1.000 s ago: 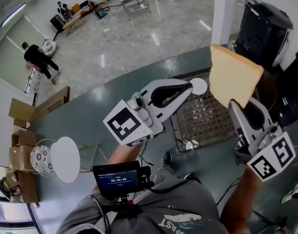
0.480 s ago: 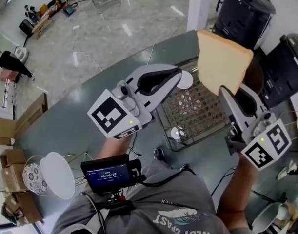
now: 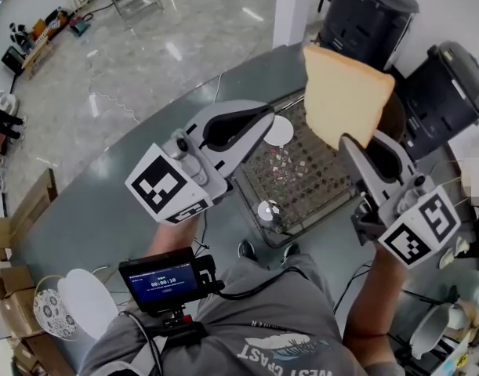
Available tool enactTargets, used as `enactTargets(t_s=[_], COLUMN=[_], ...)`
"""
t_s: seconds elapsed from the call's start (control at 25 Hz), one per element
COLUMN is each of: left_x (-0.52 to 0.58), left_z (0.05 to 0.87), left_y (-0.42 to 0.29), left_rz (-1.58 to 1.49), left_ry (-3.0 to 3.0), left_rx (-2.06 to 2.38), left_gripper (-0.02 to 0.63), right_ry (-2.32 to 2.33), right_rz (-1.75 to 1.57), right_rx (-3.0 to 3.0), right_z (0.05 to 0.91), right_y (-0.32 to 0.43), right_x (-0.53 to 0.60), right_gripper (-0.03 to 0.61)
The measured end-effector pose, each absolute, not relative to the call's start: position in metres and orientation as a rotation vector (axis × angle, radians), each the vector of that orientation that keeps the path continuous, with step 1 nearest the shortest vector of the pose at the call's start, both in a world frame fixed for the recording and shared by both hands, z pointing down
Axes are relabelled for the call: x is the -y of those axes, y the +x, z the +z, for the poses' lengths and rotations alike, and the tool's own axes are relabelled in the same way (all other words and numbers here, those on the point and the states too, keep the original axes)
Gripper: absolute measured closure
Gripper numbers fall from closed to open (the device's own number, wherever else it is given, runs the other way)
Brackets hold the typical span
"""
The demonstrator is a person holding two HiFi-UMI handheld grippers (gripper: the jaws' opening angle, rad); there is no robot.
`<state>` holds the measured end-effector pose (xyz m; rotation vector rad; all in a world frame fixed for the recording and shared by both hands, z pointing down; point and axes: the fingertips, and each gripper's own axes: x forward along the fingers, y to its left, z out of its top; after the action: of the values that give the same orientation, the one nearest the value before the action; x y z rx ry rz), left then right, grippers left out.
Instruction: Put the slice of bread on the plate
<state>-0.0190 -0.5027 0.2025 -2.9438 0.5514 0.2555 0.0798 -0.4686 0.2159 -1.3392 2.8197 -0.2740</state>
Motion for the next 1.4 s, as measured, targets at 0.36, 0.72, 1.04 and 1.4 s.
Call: enactTargets(t_s=[0.36,0.72,1.04,1.4], left_x=[0.538,0.575,0.595,0.601], left_z=[0.224,0.25,0.279,0.304], left_y=[0.011,0.041,0.035,0.021], left_rz=[0.157,0.075,0.016,-0.054], left_ry=[-2.943,-2.96,-2.98,-3.002], left_rx=[-0.658,-0.809,-0.949,-1.078], left_gripper=[0.607,0.607,0.607,0.607], right_ry=[-1.26,-1.219,-1.281,-1.321], right_rz=[-0.322,-0.489,-0.626,-0.741], right_rx=[-2.834,-2.906,-2.996,-3.124], right_z=[0.241,0.318,0.427,0.541], right_y=[0.115,0.152,0.158,0.151], right_x=[0.512,0.601,0.679,0.73], right_gripper=[0.485,0.485,0.485,0.485])
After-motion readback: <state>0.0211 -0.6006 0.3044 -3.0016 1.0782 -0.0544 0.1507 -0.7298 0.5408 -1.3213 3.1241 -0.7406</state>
